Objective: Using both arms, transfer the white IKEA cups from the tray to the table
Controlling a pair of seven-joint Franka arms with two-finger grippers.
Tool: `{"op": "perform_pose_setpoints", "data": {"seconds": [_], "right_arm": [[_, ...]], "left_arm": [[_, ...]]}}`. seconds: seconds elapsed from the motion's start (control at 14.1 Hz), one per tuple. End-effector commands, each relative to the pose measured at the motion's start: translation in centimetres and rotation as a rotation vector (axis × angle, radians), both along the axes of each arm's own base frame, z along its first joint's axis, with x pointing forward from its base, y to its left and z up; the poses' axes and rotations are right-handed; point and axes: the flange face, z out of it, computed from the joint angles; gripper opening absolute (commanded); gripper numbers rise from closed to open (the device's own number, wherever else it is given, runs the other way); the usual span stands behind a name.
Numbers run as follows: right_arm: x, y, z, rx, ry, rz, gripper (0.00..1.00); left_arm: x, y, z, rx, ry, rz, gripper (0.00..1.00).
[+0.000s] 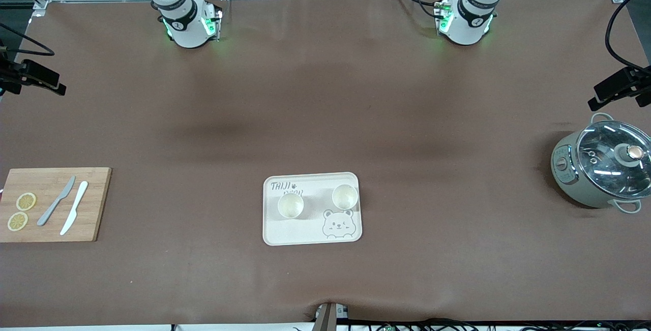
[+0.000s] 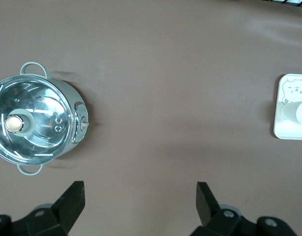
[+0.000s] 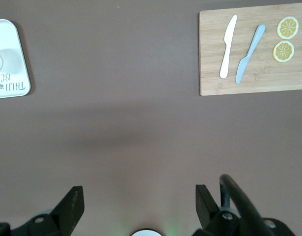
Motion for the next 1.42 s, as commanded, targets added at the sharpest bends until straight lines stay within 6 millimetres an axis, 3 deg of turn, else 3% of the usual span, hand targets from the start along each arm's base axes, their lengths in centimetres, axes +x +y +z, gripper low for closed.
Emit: {"op": "perform_pose_setpoints", "data": {"seconds": [0.0, 0.71, 1.14, 1.35], "right_arm": [[0.1, 0.3, 0.0, -0.003, -0.005, -0.005, 1.00], [0.3, 0.5, 0.0, 0.027, -0.012, -0.008, 1.00], [0.4, 1.6, 0.9, 0.026, -0.030, 0.012, 1.00], [1.2, 4.6, 0.6, 0.030, -0.035, 0.014, 1.00]], "left_arm": [[0.0, 0.1, 0.7, 0.038, -0.002, -0.026, 1.00], [0.2, -0.4, -0.4, 0.035, 0.019, -0.025, 1.00], [1.9, -1.9, -5.1, 0.046, 0.110, -0.041, 1.00], [3.5, -3.9, -8.2, 0.058, 0.148, -0.067, 1.00]]}}
